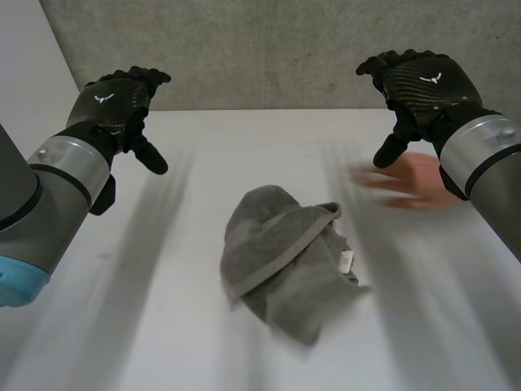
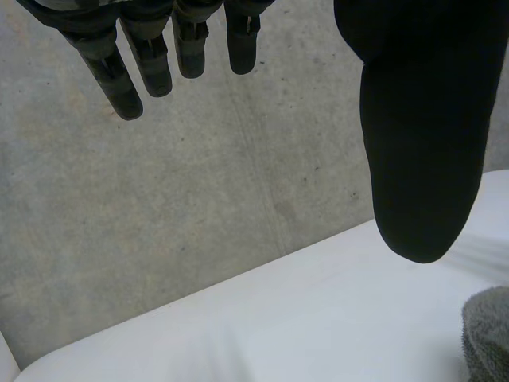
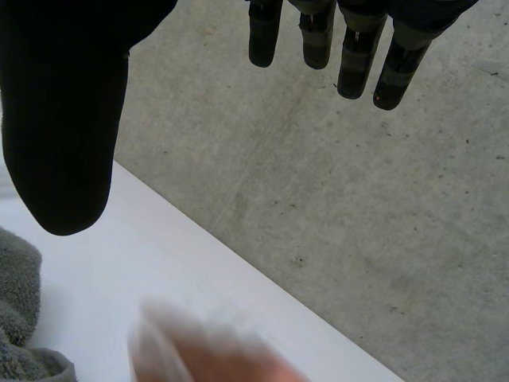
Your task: Fold the towel.
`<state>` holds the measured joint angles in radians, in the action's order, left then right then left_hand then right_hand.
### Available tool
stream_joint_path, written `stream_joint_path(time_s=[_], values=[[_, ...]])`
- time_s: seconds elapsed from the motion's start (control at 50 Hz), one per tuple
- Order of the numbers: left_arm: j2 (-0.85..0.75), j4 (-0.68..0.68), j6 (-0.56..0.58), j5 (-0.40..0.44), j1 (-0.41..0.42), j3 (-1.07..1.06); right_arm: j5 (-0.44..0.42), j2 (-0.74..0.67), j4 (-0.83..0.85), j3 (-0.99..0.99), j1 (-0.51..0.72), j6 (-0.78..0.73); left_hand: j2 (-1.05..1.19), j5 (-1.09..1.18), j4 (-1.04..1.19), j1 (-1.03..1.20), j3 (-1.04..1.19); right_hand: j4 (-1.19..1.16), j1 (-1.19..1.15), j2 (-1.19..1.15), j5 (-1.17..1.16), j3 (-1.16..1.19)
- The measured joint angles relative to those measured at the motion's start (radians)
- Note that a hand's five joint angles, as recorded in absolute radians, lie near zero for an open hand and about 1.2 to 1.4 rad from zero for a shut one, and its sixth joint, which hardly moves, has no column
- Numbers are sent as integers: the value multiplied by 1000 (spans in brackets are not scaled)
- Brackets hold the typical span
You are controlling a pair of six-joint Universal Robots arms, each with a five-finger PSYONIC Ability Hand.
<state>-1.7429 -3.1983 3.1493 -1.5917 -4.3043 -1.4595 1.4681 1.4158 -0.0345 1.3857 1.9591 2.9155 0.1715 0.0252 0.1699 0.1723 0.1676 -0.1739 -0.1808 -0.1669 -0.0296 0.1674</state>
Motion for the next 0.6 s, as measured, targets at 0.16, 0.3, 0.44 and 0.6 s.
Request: stream_joint_path(time_s=[0.16,0.3,0.44,0.6], values=[[0,2,1,1,1,-2,0,0,-1,1,0,-16,0,0,1,0,0,0,0,0,0,0],[1,10,1,24,11,-12,2,-1,-29,-6,1,-76,15,0,15,13,19,0,0,0,0,0],[-24,9,1,112,65,-52,9,-35,-137,-28,0,-203,18,0,18,16,22,0,0,0,0,0],[-146,-15,5,151,198,-39,5,-96,-274,-11,-17,-254,40,3,42,40,44,0,0,0,0,0]])
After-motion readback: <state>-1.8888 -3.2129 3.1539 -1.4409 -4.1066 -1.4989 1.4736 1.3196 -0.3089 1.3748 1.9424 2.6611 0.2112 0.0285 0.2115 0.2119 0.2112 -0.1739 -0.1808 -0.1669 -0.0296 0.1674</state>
